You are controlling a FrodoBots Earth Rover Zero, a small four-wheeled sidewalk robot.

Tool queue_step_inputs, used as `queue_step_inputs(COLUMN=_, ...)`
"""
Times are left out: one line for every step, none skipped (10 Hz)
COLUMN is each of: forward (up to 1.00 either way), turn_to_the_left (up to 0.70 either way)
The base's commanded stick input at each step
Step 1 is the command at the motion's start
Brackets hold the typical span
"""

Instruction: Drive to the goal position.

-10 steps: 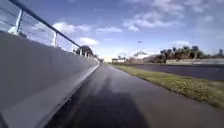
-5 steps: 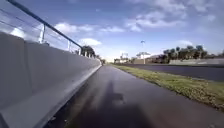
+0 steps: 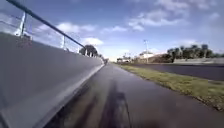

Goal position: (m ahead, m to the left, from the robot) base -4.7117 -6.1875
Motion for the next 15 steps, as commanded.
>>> queue_step_inputs(forward=1.00, turn_to_the_left=-0.23)
queue_step_inputs(forward=1.00, turn_to_the_left=-0.34)
queue_step_inputs(forward=1.00, turn_to_the_left=-0.14)
queue_step_inputs(forward=1.00, turn_to_the_left=-0.19)
queue_step_inputs(forward=1.00, turn_to_the_left=-0.12)
queue_step_inputs(forward=1.00, turn_to_the_left=-0.04)
queue_step_inputs(forward=1.00, turn_to_the_left=-0.07)
queue_step_inputs(forward=1.00, turn_to_the_left=-0.17)
queue_step_inputs(forward=1.00, turn_to_the_left=-0.04)
queue_step_inputs(forward=1.00, turn_to_the_left=-0.08)
queue_step_inputs(forward=1.00, turn_to_the_left=-0.06)
queue_step_inputs(forward=1.00, turn_to_the_left=0.00)
queue_step_inputs(forward=1.00, turn_to_the_left=0.00)
queue_step_inputs(forward=1.00, turn_to_the_left=0.00)
queue_step_inputs(forward=1.00, turn_to_the_left=-0.04)
